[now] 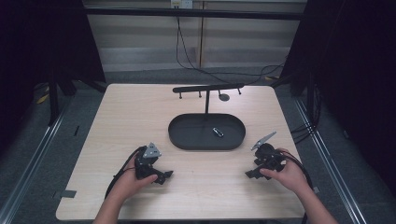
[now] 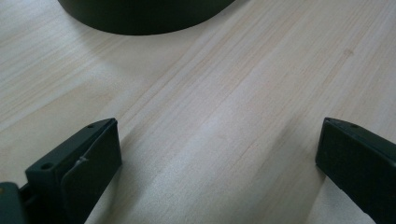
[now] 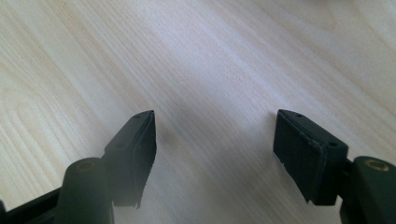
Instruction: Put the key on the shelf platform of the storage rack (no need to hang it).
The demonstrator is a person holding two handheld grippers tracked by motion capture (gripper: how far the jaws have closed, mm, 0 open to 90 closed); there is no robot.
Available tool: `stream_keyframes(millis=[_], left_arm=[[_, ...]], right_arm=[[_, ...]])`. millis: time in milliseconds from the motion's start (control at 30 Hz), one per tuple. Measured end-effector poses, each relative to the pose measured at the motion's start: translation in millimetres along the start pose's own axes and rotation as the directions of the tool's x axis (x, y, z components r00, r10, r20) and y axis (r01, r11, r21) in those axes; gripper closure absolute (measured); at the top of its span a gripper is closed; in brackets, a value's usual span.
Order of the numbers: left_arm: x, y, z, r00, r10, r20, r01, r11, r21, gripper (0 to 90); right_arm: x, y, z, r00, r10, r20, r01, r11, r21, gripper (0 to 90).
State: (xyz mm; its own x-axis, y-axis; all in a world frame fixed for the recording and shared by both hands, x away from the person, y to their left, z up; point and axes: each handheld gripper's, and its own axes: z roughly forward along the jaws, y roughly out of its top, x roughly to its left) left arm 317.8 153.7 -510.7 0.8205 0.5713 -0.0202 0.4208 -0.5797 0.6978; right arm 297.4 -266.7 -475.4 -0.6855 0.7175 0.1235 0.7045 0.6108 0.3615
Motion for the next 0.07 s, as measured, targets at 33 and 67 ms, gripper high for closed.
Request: stream_keyframes(millis=[33, 67], left_arm=[[0.0, 0.0, 0.0, 1.0000, 0.000, 0.000, 0.000, 1.0000, 0.000, 0.0], [0.2, 0.0, 0.0, 1.0000, 0.001, 0.003, -0.001, 1.0000, 0.000, 0.0]], right_arm=[[0.0, 0.0, 0.0, 1.0000, 0.000, 0.000, 0.000, 1.0000, 0.000, 30.5], [0.7, 1.1, 0.5, 1.0000, -0.006, 0.001, 0.006, 1.0000, -0.002, 30.7]])
